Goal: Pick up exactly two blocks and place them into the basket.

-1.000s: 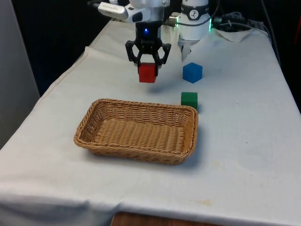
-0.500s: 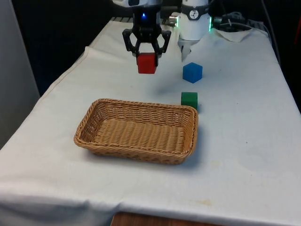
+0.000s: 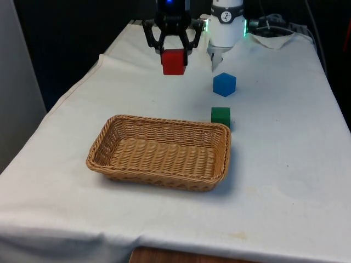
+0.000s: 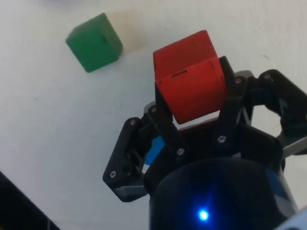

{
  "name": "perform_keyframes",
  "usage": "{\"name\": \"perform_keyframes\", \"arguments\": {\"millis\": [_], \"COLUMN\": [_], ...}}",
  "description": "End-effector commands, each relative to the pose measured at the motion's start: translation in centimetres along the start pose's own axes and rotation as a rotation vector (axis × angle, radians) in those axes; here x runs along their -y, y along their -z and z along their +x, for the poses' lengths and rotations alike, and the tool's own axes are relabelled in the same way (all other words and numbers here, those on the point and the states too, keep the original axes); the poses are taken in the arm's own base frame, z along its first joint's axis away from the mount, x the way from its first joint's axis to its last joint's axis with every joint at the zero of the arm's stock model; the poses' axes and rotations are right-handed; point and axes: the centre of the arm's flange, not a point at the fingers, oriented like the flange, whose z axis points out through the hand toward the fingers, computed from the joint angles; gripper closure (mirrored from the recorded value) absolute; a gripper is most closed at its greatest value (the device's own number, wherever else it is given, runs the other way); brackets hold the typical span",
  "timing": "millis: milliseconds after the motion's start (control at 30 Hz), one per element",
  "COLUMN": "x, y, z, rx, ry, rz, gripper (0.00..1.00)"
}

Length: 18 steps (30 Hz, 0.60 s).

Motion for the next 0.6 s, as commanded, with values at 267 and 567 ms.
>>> {"name": "perform_keyframes", "arguments": {"millis": [267, 567], "x": [1.7, 3.7], "y": [0.8, 0.4], "z": [2.8, 5.5], "rx": [0.004, -0.009], "ry": [0.006, 0.014], "rz": [-0.016, -0.030], "gripper": [0.98, 0.98]}}
